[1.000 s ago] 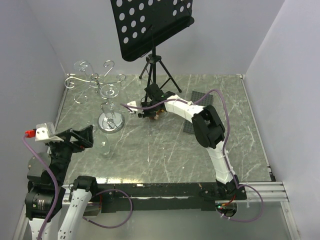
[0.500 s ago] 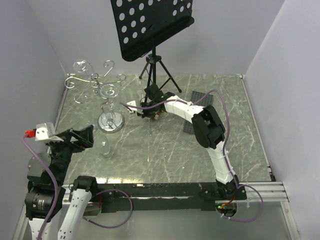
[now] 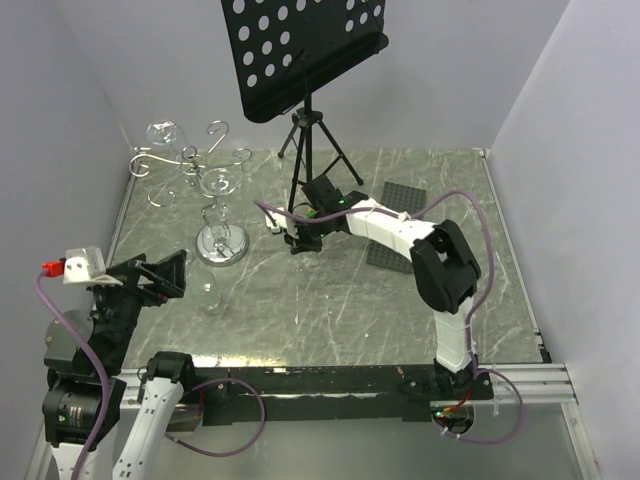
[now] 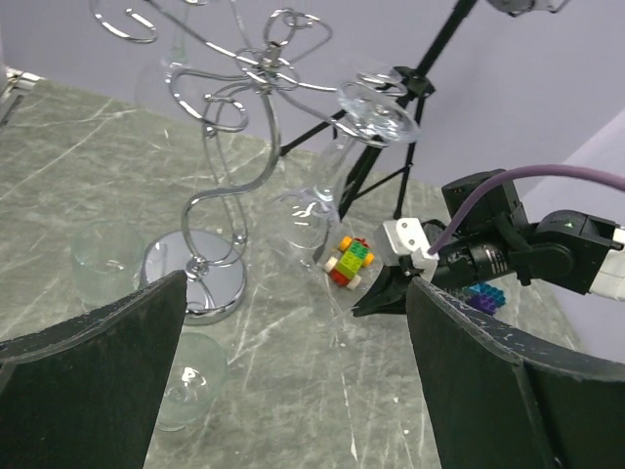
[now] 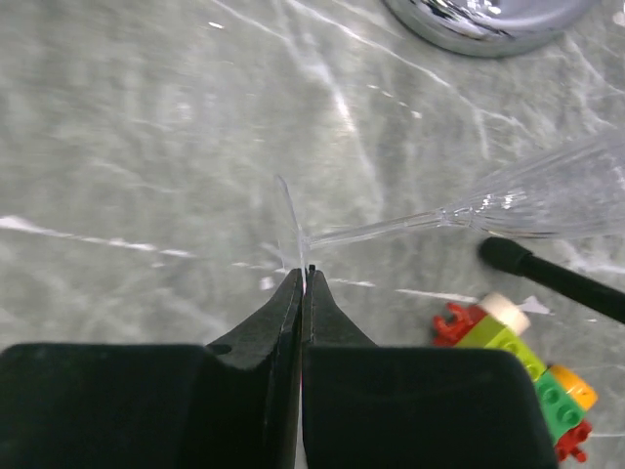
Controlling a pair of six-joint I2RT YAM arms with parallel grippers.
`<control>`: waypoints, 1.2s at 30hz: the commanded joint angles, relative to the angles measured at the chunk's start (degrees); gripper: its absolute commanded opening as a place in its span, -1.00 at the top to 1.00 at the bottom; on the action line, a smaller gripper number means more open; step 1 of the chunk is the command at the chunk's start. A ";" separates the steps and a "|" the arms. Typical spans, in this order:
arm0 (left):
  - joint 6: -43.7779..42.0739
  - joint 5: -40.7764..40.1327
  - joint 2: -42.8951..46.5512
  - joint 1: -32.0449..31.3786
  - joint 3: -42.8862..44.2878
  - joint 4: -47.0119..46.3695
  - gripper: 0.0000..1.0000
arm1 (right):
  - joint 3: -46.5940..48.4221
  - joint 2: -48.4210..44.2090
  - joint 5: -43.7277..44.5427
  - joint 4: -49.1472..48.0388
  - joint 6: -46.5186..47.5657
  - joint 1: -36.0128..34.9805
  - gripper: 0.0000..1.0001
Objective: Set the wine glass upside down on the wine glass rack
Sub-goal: Pick up the wine glass at the center of the board, then turn the wine glass upside down at the wine rack.
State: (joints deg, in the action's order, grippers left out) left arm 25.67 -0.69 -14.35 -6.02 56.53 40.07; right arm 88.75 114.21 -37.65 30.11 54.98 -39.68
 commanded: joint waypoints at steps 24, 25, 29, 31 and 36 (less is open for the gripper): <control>17.38 40.49 -16.05 0.22 11.49 -17.91 -0.93 | -15.80 -41.51 -18.41 23.50 -16.38 2.93 1.00; 19.31 42.68 -17.37 0.22 11.76 -20.01 -0.96 | -15.54 -43.79 -20.51 24.11 -18.40 4.60 1.00; 23.54 46.30 -22.73 -0.48 13.42 -23.46 -0.92 | -13.17 -47.85 -29.30 28.41 -22.28 14.17 1.00; 24.42 47.00 -25.80 -1.27 15.35 -23.72 -0.87 | -12.29 -48.99 -32.74 29.57 -24.04 18.30 1.00; 23.99 45.79 -31.96 -6.97 20.53 -23.38 -0.85 | -12.98 -51.80 -38.37 27.65 -28.25 25.08 1.00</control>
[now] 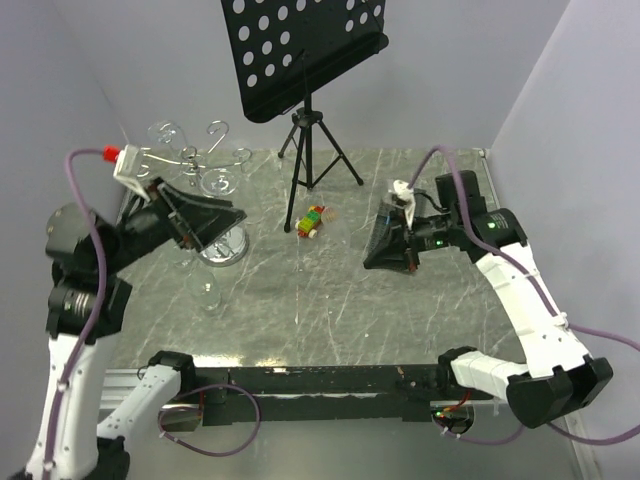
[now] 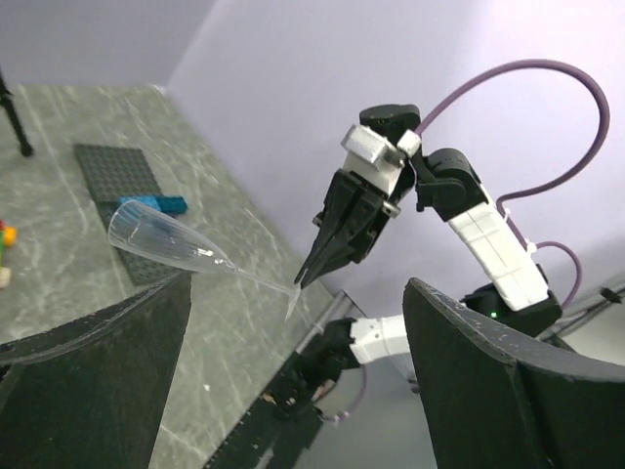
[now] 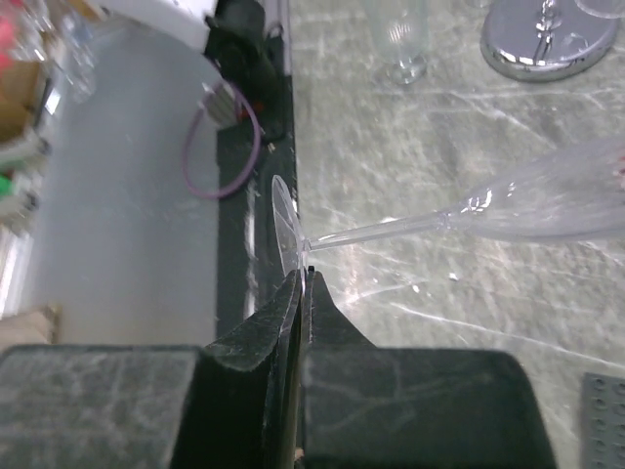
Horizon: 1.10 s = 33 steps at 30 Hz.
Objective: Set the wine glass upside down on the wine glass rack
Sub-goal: Turn the wine glass upside down at the wine rack.
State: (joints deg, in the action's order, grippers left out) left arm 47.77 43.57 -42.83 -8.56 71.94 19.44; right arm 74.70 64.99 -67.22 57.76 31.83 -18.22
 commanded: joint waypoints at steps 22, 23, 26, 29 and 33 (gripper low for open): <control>-16.12 -22.73 -33.45 -44.35 21.74 11.31 -0.61 | -7.02 -4.61 -22.60 -17.06 -21.89 17.95 1.00; -16.74 -23.52 -34.68 -44.44 22.18 12.02 -0.61 | -7.28 -4.70 -23.04 -17.67 -22.69 17.95 1.00; -18.76 -25.29 -36.79 -44.79 23.07 13.25 -0.54 | -7.63 -4.79 -23.48 -18.56 -23.57 17.95 1.00; -20.26 -24.86 -38.12 -44.70 23.51 13.96 -0.35 | -7.99 -4.96 -23.66 -18.91 -23.75 17.95 1.00; -20.52 -22.66 -39.17 -44.70 22.89 13.17 -0.11 | -8.86 -5.23 -23.66 -20.31 -24.80 17.95 1.00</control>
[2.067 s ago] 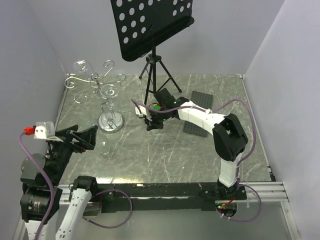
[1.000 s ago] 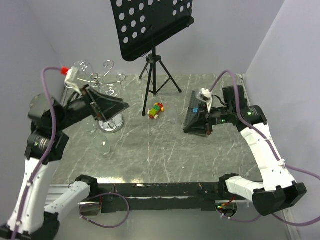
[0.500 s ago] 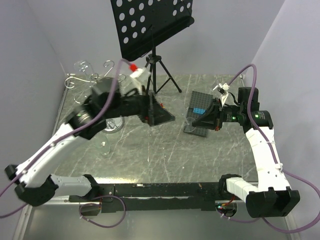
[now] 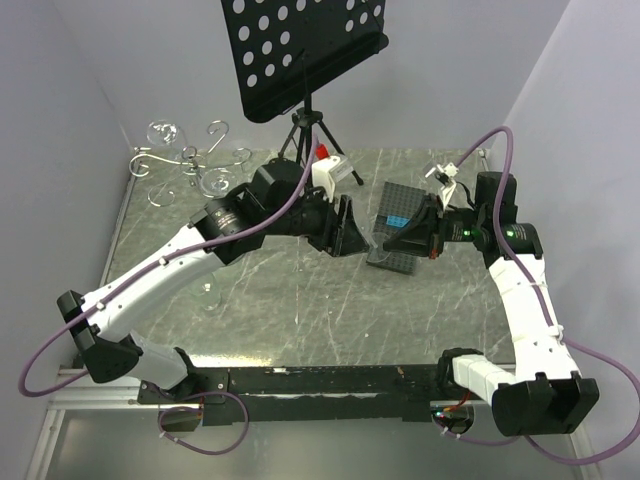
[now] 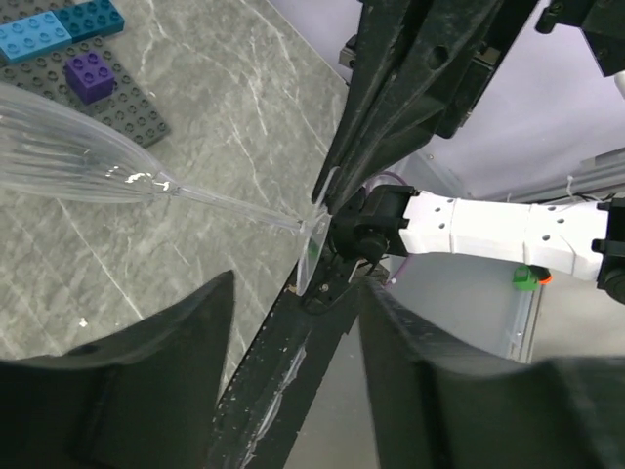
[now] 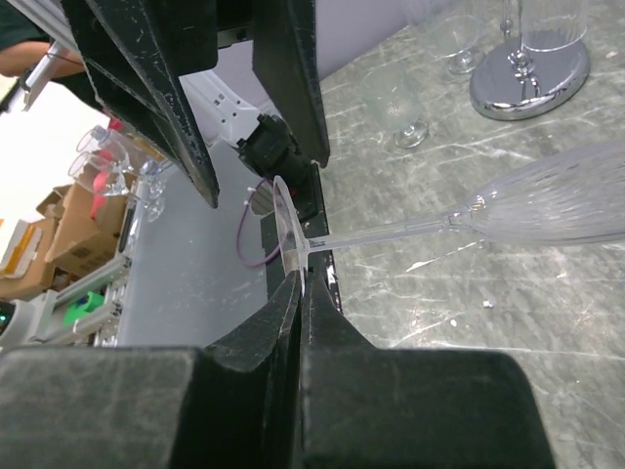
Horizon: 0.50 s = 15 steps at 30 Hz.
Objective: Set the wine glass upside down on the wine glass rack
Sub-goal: Turn the wine glass upside down at the wine rack.
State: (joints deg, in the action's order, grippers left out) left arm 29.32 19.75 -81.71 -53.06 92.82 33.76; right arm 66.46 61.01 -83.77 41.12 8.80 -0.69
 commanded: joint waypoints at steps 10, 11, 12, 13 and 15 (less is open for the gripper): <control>-1.37 3.19 -2.13 -0.38 2.02 -3.44 0.08 | -1.24 -1.07 -7.81 -5.09 -3.17 0.42 1.00; -1.55 3.37 -2.48 -0.47 2.37 -3.26 0.08 | -1.33 -1.07 -7.73 -5.18 -3.17 0.42 1.00; -1.55 3.37 -2.92 -0.47 2.63 -3.26 0.09 | -1.33 -1.16 -7.81 -5.18 -3.17 0.42 1.00; -1.72 3.54 -3.19 -0.47 2.72 -3.17 0.13 | -1.42 -1.33 -7.82 -5.26 -3.26 0.42 1.00; -1.72 3.81 -3.54 -0.64 3.07 -3.35 0.20 | -1.59 -1.34 -7.99 -5.53 -3.44 0.42 1.00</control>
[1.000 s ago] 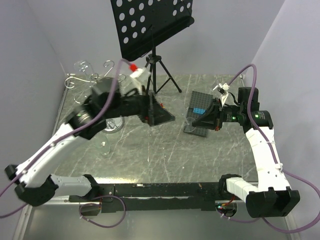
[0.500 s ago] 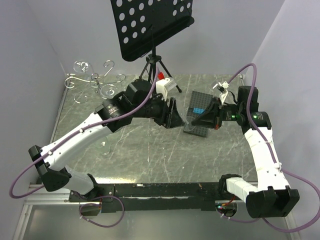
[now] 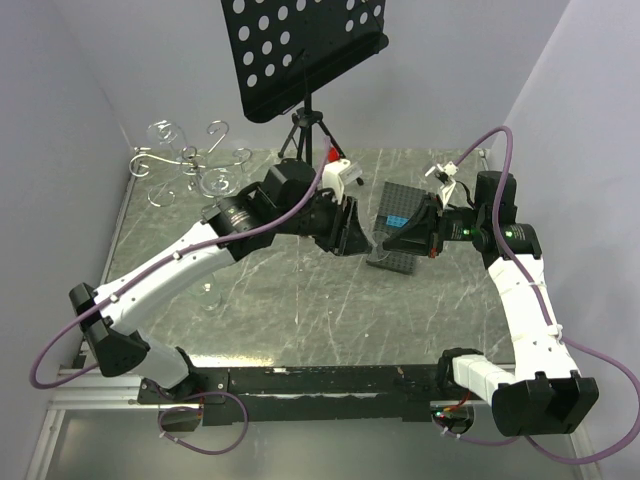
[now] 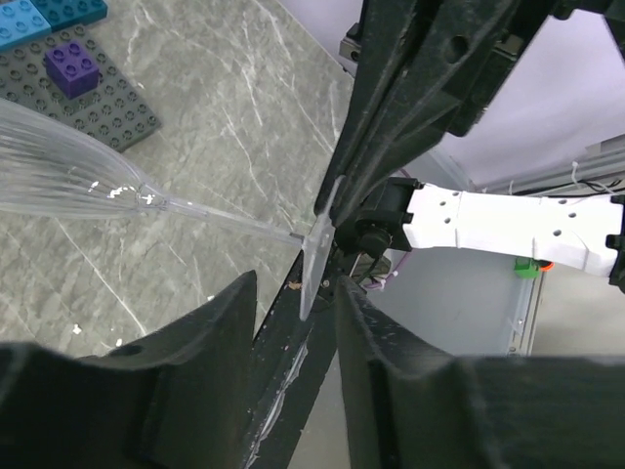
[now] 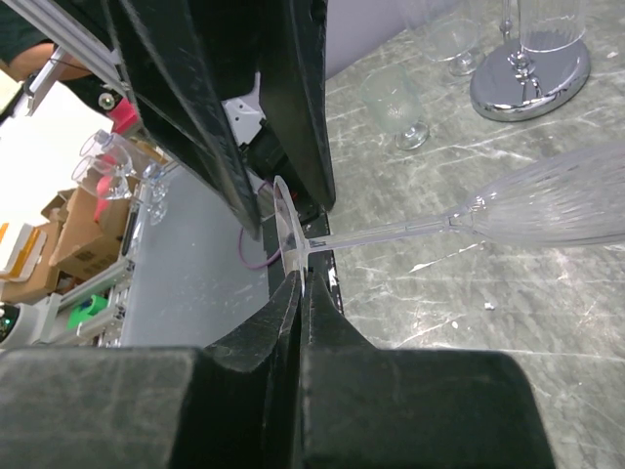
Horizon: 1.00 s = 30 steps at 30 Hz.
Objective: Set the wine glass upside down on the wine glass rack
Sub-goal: Turn the wine glass upside down at the wine rack.
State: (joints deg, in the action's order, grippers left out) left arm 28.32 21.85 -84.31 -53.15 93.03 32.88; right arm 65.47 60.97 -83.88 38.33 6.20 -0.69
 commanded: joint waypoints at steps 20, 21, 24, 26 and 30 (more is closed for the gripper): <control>3.06 -0.13 4.24 -0.29 -2.32 -5.29 0.98 | -0.17 -2.87 -8.76 1.65 3.54 0.42 -0.17; 3.41 -0.22 4.94 -0.12 -3.11 -5.37 0.98 | 0.79 -3.14 -8.50 3.93 6.87 0.42 -0.35; 5.52 -0.05 8.27 0.32 -5.93 -5.73 0.98 | 4.39 -4.19 -6.40 12.98 16.36 0.42 -0.74; 6.31 -0.75 10.74 0.41 -7.33 -5.11 0.98 | 5.80 -5.07 -5.60 16.42 19.89 2.51 -0.80; 7.01 -1.90 15.75 1.02 -8.40 -1.69 0.98 | 4.58 -7.44 -8.49 14.34 18.60 9.37 -0.85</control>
State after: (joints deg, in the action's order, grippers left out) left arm 33.26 21.10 -74.19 -52.84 84.55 30.87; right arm 68.71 56.62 -84.18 51.11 20.75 3.11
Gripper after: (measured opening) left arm 0.023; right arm 0.918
